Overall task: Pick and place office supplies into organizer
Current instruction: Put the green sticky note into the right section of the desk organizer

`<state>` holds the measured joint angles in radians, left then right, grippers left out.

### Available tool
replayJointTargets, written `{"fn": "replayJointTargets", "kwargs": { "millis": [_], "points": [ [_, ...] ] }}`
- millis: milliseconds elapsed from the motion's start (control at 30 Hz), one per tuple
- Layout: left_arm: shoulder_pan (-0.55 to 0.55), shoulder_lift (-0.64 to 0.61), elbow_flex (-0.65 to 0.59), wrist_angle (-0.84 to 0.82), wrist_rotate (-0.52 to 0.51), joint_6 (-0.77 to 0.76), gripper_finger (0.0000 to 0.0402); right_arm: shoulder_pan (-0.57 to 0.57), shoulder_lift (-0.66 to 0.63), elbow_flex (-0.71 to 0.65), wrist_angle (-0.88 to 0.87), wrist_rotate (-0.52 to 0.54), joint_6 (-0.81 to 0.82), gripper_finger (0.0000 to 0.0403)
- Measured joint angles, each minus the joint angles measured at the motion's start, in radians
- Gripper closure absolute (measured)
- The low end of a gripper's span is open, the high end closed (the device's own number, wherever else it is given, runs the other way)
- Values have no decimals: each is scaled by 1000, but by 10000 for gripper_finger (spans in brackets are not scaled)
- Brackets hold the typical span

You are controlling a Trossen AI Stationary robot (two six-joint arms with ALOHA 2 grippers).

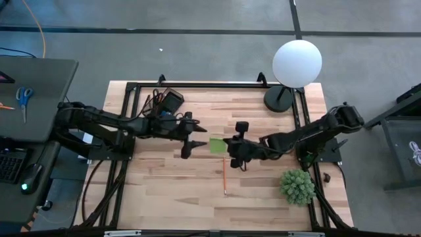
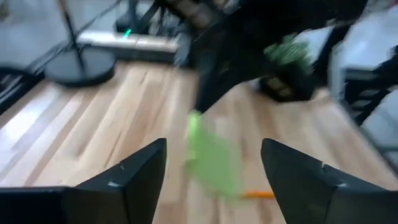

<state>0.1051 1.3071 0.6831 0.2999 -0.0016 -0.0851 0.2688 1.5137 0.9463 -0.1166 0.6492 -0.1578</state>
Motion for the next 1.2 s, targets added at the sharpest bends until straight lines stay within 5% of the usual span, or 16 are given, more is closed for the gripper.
{"fn": "replayJointTargets", "kwargs": {
  "millis": [167,933,1200],
  "points": [
    [-1,0,60,-179,-88,-9,138,38,7,8,21,53,-59,403],
    [-1,99,62,-38,-65,-57,138,13,7,8,82,19,-75,403],
    [0,99,62,-47,-99,-50,229,13,7,8,75,24,-36,403]
  ]
}}
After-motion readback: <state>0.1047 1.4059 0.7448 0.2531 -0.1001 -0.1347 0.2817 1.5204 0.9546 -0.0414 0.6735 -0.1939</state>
